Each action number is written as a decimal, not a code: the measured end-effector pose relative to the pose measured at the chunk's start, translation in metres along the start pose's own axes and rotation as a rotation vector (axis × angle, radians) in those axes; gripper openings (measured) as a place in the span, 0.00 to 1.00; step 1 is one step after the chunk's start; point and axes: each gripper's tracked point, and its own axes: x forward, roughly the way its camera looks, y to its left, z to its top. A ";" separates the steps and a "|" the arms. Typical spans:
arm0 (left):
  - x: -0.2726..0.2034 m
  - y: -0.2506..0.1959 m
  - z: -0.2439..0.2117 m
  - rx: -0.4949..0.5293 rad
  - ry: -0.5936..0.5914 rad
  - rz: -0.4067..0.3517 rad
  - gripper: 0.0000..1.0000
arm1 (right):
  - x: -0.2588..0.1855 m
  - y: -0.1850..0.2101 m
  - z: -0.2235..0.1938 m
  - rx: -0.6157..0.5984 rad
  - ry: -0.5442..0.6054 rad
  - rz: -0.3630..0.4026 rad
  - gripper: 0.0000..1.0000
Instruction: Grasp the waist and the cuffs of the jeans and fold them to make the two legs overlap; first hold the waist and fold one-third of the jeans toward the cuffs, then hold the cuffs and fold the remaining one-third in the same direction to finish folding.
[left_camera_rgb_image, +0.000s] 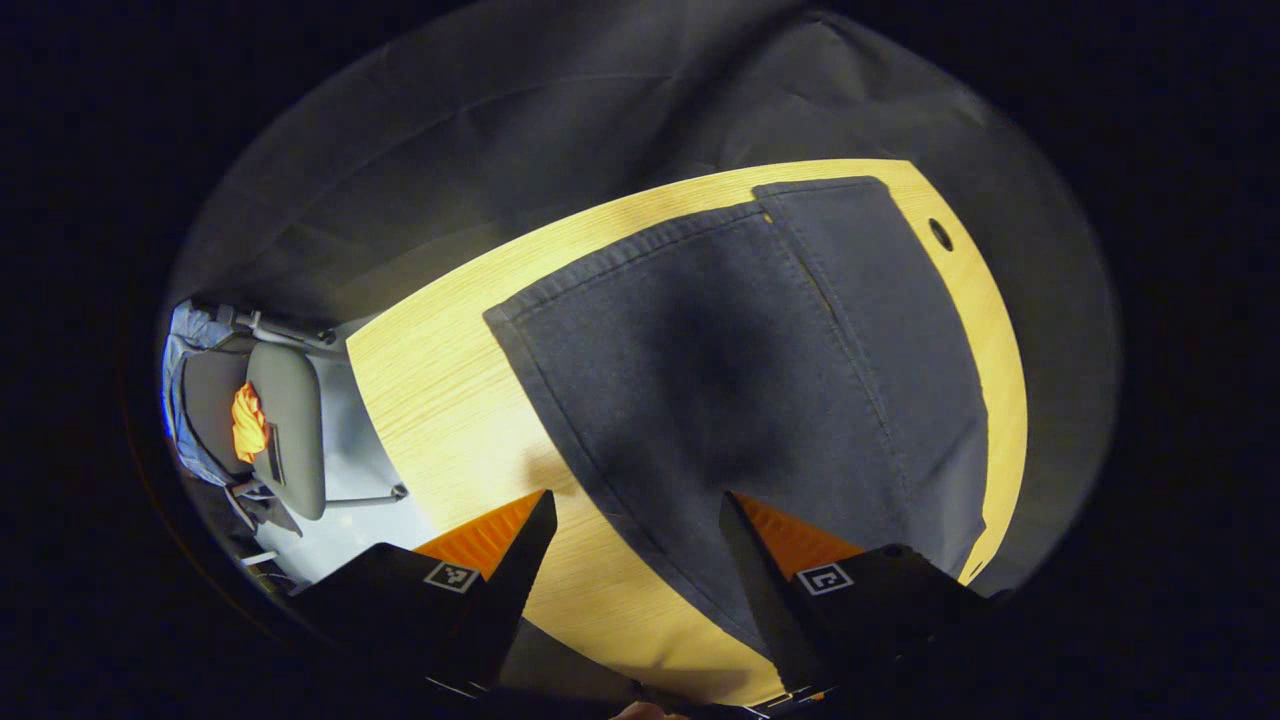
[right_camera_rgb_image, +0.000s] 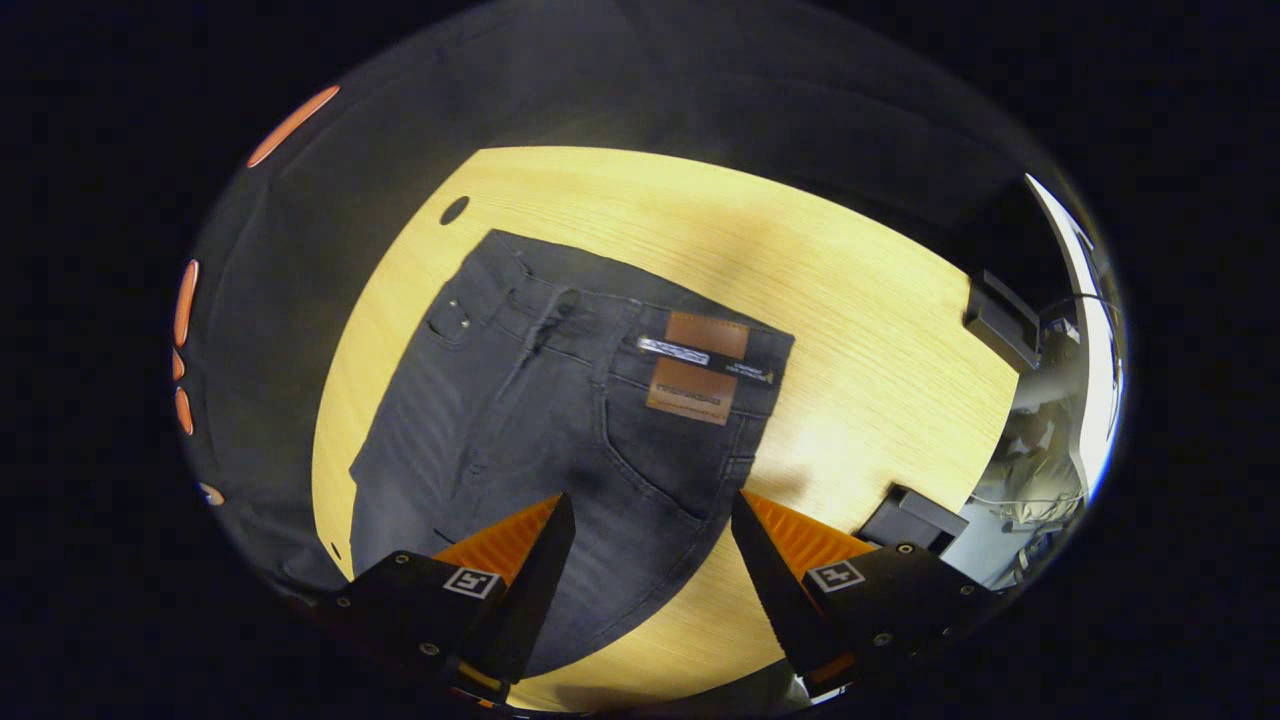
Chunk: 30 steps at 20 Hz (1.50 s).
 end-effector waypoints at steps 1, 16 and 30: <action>0.003 0.006 -0.001 -0.007 0.006 0.015 0.99 | 0.003 -0.003 0.000 0.010 0.009 -0.013 0.96; 0.039 0.034 0.029 -0.162 0.125 0.105 0.98 | 0.029 -0.004 0.001 0.103 0.096 -0.085 0.92; 0.043 0.002 0.045 0.020 -0.081 0.077 0.14 | 0.026 -0.023 0.002 0.081 0.058 -0.122 0.19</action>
